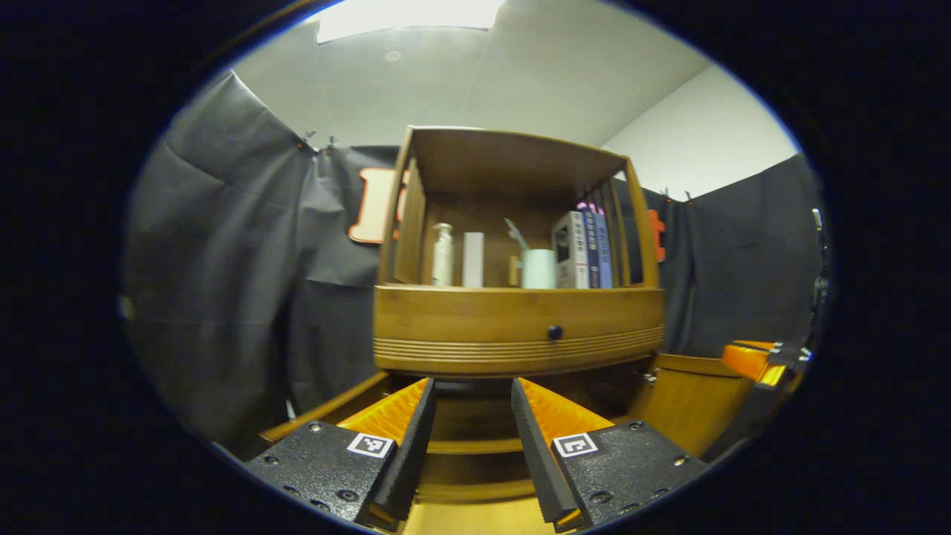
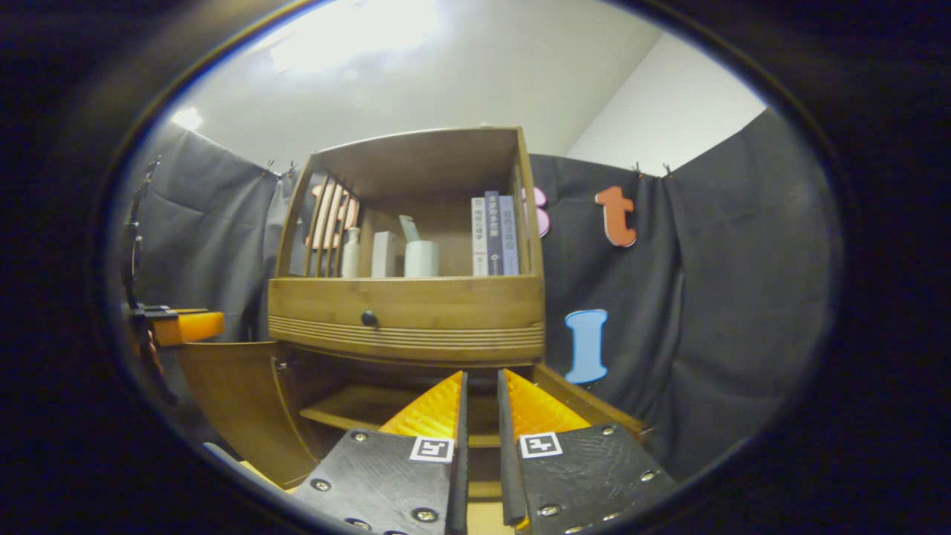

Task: Open the right door of the double-door shoe cabinet with the right hand, and open the left door with the left hand.

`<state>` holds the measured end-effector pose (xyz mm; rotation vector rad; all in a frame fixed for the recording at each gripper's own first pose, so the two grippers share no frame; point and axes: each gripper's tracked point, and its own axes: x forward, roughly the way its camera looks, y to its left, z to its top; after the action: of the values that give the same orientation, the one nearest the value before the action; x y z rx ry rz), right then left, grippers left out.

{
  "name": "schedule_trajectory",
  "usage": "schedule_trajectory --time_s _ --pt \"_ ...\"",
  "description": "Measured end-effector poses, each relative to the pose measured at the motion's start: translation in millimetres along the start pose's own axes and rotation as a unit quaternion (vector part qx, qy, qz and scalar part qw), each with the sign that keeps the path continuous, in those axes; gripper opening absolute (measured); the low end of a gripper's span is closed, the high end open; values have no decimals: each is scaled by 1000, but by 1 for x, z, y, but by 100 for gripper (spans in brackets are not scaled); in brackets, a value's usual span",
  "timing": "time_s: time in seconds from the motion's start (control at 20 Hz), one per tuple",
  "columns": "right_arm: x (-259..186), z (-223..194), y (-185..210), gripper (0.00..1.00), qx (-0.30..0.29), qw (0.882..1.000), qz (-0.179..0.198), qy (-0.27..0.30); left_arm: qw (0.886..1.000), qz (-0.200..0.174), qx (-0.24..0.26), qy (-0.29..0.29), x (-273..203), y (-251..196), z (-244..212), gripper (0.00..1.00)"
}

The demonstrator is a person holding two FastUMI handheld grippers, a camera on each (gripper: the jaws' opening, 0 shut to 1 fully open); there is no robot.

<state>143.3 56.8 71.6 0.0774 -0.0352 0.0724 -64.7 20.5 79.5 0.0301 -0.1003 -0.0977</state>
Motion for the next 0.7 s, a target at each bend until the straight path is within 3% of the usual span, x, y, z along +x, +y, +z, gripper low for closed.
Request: schedule_trajectory --time_s 0.25,0.3,0.35,0.45,0.55,0.7 --pt "-4 -33 14 18 -5 999 14 37 998 -54 -4 36 -5 -53 -37 66" --pt "-7 -35 19 19 -5 999 21 41 997 -62 -6 42 -6 -61 -43 75" --pt "-7 -41 20 25 -5 999 22 45 997 -65 -10 45 -6 -64 -48 80" --pt "-11 -48 23 25 -5 998 28 51 997 -61 -20 51 -6 -69 -58 87" --pt "-15 -57 27 39 -7 998 34 59 996 -59 -30 57 -6 -70 -65 95" --pt "-18 -65 33 57 -5 996 47 69 995 -54 -51 61 -6 -68 -71 95"
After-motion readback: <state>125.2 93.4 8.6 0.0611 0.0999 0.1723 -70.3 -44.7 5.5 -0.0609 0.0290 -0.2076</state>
